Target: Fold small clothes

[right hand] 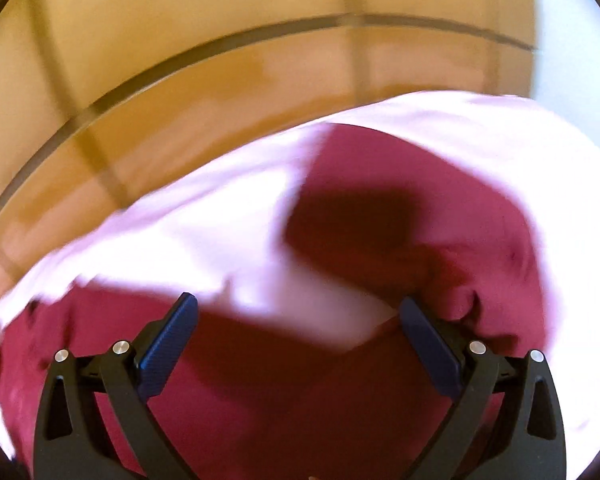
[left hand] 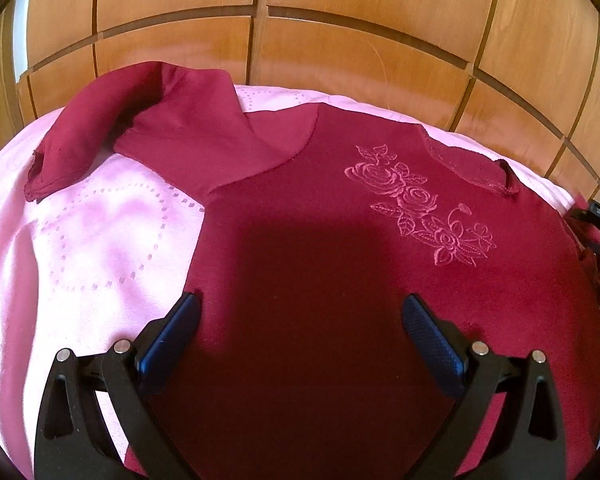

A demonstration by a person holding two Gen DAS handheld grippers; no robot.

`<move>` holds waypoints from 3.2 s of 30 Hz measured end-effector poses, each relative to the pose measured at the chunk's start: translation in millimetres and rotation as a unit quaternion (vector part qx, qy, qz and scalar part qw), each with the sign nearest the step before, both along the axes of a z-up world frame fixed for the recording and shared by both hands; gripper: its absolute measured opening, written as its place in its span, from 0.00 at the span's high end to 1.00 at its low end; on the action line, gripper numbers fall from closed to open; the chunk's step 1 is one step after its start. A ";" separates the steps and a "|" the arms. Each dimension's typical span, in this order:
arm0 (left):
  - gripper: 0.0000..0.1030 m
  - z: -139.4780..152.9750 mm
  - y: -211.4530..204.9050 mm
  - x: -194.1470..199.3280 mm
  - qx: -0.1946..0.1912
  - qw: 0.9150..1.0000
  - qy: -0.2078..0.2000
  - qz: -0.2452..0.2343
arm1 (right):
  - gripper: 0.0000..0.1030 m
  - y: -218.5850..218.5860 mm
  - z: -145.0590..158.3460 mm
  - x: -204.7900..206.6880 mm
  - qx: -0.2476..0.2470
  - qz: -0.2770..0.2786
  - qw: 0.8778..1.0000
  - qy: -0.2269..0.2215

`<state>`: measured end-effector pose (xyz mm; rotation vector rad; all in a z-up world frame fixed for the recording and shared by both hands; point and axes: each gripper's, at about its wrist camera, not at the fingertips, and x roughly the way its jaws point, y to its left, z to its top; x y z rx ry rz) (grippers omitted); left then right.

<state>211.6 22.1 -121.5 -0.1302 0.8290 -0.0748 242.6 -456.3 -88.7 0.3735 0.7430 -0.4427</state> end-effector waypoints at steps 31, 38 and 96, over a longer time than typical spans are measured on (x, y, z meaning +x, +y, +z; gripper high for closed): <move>0.02 0.1 1.9 1.9 -0.009 1.000 0.010 -0.006 | 0.03 80.6 9.5 -102.5 -0.054 0.036 0.997 0.029; 0.02 -1.1 -1.9 3.1 0.001 1.000 0.018 -0.008 | 0.03 171.6 2.8 -94.0 -0.088 0.142 0.986 0.019; 0.18 7.5 219.3 75.4 -0.080 0.976 0.006 0.203 | 0.03 184.6 -32.0 -102.1 -0.075 0.152 0.985 0.043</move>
